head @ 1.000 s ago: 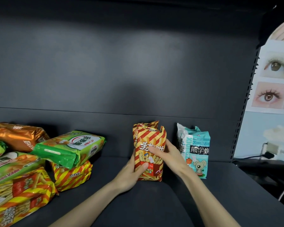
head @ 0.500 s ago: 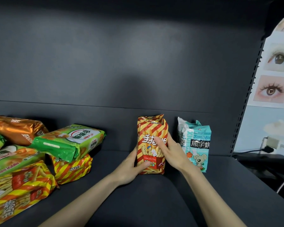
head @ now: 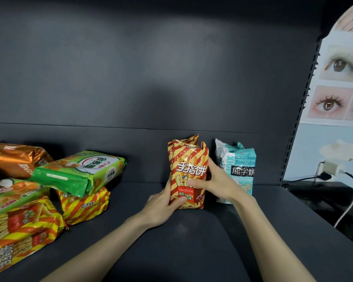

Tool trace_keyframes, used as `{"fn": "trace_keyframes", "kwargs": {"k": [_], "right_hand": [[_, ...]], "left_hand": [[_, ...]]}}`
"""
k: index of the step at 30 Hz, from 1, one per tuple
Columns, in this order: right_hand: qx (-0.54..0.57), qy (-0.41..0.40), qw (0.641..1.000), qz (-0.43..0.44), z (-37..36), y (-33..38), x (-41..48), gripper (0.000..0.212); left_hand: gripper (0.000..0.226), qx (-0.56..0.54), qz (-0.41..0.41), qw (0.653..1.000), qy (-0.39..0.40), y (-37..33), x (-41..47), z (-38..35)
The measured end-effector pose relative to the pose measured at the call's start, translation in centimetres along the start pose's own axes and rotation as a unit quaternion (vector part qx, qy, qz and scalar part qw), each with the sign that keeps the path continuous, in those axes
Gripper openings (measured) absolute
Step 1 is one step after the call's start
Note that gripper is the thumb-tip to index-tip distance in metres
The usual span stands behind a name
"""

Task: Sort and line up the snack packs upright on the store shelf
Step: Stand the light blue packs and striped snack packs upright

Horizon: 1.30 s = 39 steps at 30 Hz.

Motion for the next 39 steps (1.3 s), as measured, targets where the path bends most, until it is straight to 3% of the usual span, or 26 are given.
{"fn": "trace_keyframes", "kwargs": {"k": [12,17,27,31,35,39], "right_hand": [[0.011,-0.009,1.000,0.022,0.3,0.6,-0.1,0.082],[-0.001,-0.007,1.000,0.005,0.5,0.2,0.0,0.079],[-0.007,0.036,0.999,-0.035,0.6,-0.2,-0.3,0.082],[-0.027,-0.004,0.999,-0.044,1.4,0.1,-0.6,0.077],[-0.075,-0.041,0.995,-0.051,2.2,1.0,-1.1,0.070],[-0.120,-0.058,0.990,-0.053,2.9,1.9,-1.7,0.058]], "left_hand": [[0.084,0.055,-0.009,0.998,0.012,0.0,0.1,-0.3],[0.096,-0.013,0.014,1.000,-0.005,1.3,0.6,0.2],[0.105,-0.022,0.016,0.999,-0.026,0.9,1.4,0.7],[0.105,0.006,0.021,0.999,-0.023,0.7,1.6,0.6],[0.097,0.032,0.028,0.999,-0.013,0.5,1.5,0.8],[0.062,0.080,0.047,0.996,-0.006,0.3,1.1,1.4]]}}
Point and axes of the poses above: each hand's wrist, its own x-axis towards the middle knuckle, its own z-axis out of the back of the hand, y = z × x, the point moved 10 cm from there along x, towards the middle knuckle, and after that the axes turned 5 degrees about y, right-handed, at the moved point
